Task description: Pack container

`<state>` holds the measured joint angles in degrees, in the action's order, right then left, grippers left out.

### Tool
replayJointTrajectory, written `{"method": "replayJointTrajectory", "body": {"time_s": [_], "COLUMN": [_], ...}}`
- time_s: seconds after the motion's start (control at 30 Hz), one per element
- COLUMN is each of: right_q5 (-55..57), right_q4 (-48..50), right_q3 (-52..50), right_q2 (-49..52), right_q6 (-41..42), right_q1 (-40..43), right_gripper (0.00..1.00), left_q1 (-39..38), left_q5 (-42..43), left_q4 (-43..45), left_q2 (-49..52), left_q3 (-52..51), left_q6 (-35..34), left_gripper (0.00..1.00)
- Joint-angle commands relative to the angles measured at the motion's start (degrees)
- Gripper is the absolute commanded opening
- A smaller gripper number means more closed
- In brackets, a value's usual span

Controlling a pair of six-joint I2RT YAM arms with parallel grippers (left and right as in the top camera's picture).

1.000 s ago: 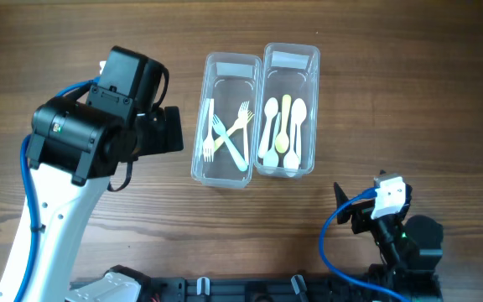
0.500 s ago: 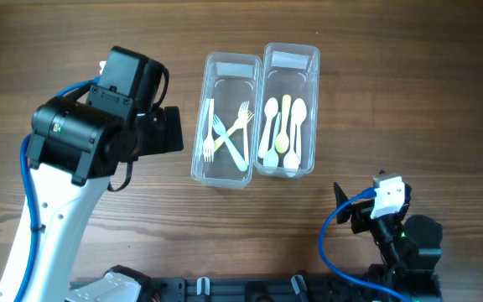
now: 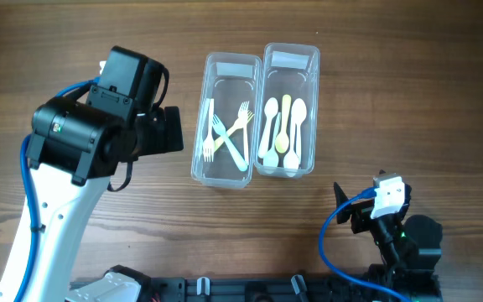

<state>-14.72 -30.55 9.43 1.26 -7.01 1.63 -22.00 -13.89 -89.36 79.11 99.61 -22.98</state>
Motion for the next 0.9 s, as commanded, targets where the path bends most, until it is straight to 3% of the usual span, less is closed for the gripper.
{"method": "replayJointTrajectory", "body": {"time_s": [0.0,0.2,0.33,0.43,0.6,0.87], "right_q5": [0.98,0.98,0.98,1.01,1.01,1.01], "right_q4": [0.26,0.26,0.26,0.26,0.26,0.26], "right_q3": [-0.46,-0.46,-0.46,-0.46,-0.46,-0.46], "right_q2": [-1.01,-1.01,-1.01,-1.01,-1.01,-1.01], "right_q6": [-0.44,-0.44,-0.44,-0.44,-0.44,-0.44], "right_q1": [0.26,0.26,0.26,0.26,0.26,0.26], "right_gripper": [1.0,1.0,1.0,1.0,1.0,1.0], "left_q1": [0.22,3.56,10.64,15.56,20.96,22.27], "left_q5": [-1.79,-1.49,4.59,7.91,8.28,8.52], "left_q4": [1.27,25.66,43.56,51.89,58.01,58.75], "left_q2": [-1.68,-11.43,-20.96,-28.68,-43.52,-66.29], "left_q3": [0.46,-8.37,-21.2,-32.02,-50.42,-72.35], "left_q6": [0.28,-0.17,-0.63,-0.63,-0.61,-3.52], "left_gripper": [1.0,1.0,1.0,1.0,1.0,1.0]}}
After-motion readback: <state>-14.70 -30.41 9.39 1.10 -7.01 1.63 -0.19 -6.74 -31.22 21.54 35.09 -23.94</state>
